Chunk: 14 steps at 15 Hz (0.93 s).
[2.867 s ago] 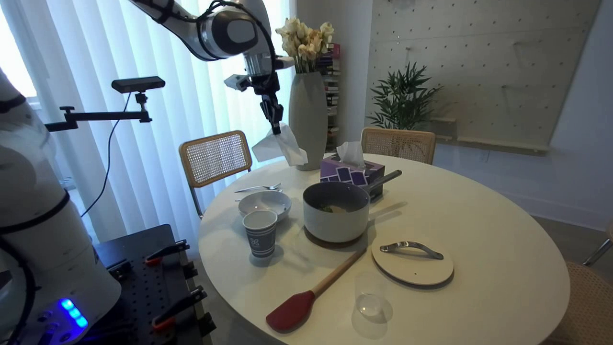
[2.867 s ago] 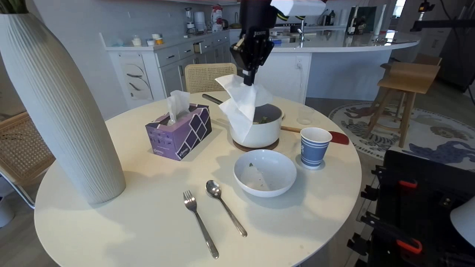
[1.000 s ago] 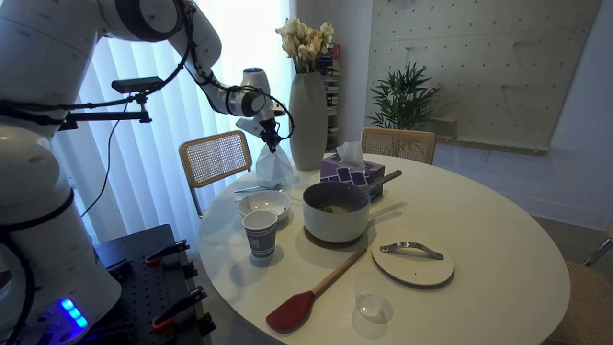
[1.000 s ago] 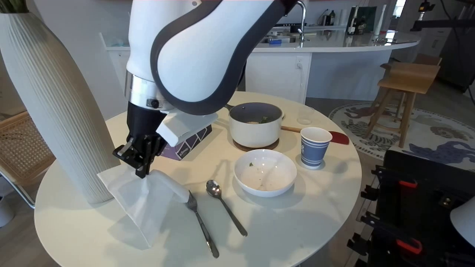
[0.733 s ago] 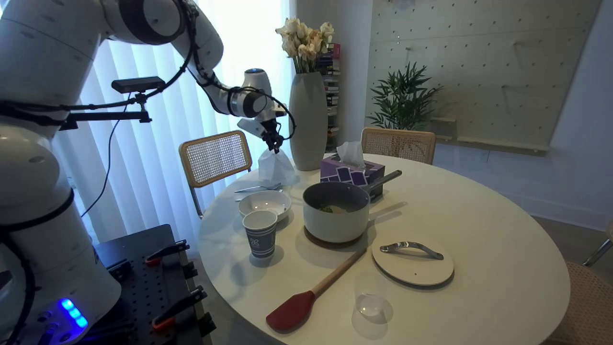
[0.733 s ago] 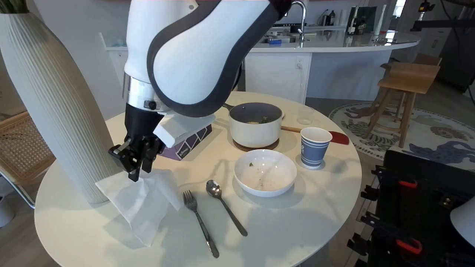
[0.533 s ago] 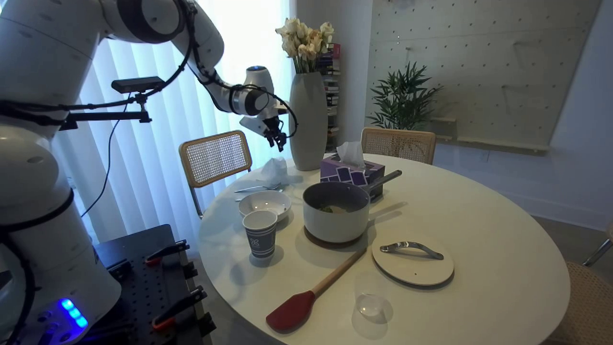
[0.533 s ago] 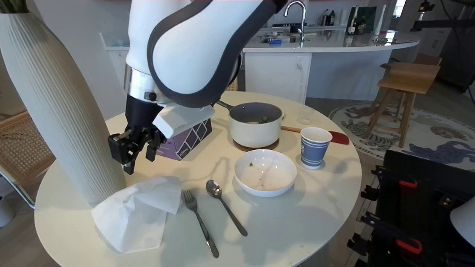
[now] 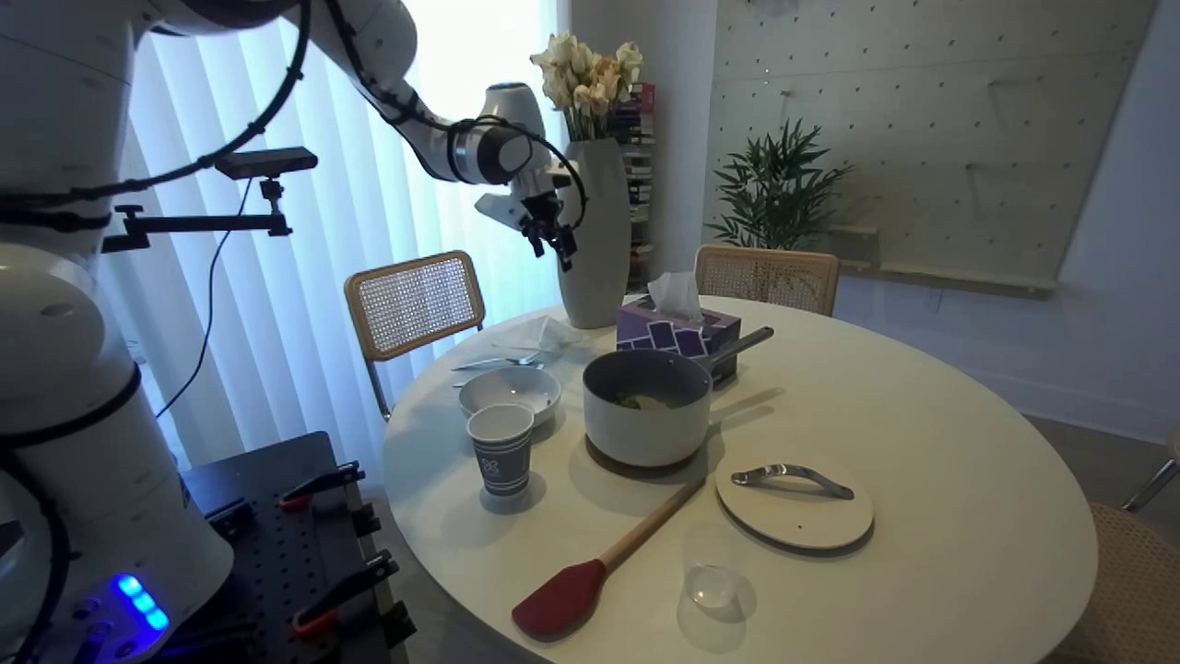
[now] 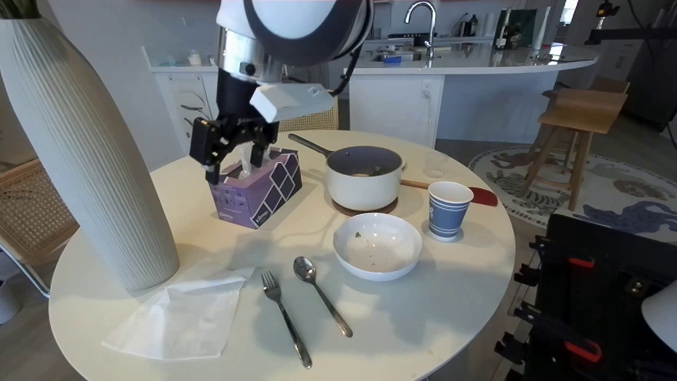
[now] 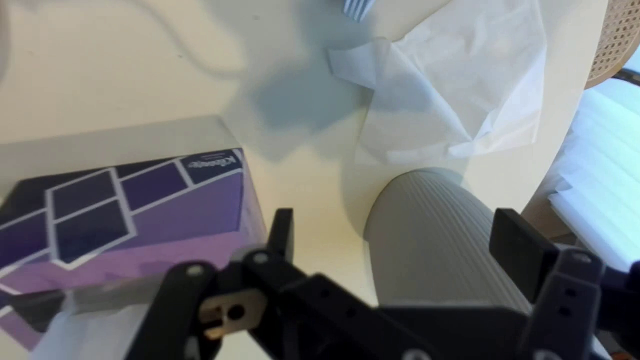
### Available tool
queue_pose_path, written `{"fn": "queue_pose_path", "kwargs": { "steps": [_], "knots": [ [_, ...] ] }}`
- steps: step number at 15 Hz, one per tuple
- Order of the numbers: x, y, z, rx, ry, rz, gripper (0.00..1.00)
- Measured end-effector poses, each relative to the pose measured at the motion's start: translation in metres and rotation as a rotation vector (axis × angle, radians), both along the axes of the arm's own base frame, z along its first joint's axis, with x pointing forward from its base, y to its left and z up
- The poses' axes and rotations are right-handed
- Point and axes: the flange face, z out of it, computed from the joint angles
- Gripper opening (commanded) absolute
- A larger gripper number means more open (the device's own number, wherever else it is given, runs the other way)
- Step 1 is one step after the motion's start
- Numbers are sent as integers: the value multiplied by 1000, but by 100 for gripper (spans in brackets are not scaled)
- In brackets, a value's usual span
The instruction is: Remove the lid from the white pot, pick up the broccoli from the white bowl and place it inside the pot, move the tissue square to the left, pick up the spatula and use it to stir inside the white pot, place the spatula on the table, place the white lid on top of the pot
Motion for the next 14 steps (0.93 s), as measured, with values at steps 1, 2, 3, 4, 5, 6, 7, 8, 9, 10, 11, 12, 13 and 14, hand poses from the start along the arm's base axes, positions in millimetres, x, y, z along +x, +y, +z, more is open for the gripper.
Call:
{"fn": "queue_pose_path", "kwargs": {
  "steps": [1, 2, 3, 4, 5, 6, 7, 8, 9, 10, 11, 12, 13, 14],
  "knots": [
    [-6, -14, 10, -17, 22, -29, 100],
    [-14, -27, 20, -36, 46, -59, 100],
    [-23, -40, 29, -55, 73, -88, 100],
    [-33, -52, 38, -72, 102, -114, 100],
    [-43, -64, 47, -89, 129, -136, 100],
    [-53, -74, 55, -104, 151, -155, 100],
    [-64, -85, 63, -118, 173, -173, 100],
    [-74, -95, 70, -132, 191, -192, 100],
    [-84, -107, 76, -145, 208, -207, 100],
    [-92, -119, 82, -155, 222, -224, 100],
    [-100, -131, 87, -165, 229, -240, 100],
    [-107, -144, 92, -173, 232, -256, 100],
    [-114, -159, 96, -178, 235, -267, 100],
    [-120, -174, 99, -181, 236, -276, 100]
  ]
}}
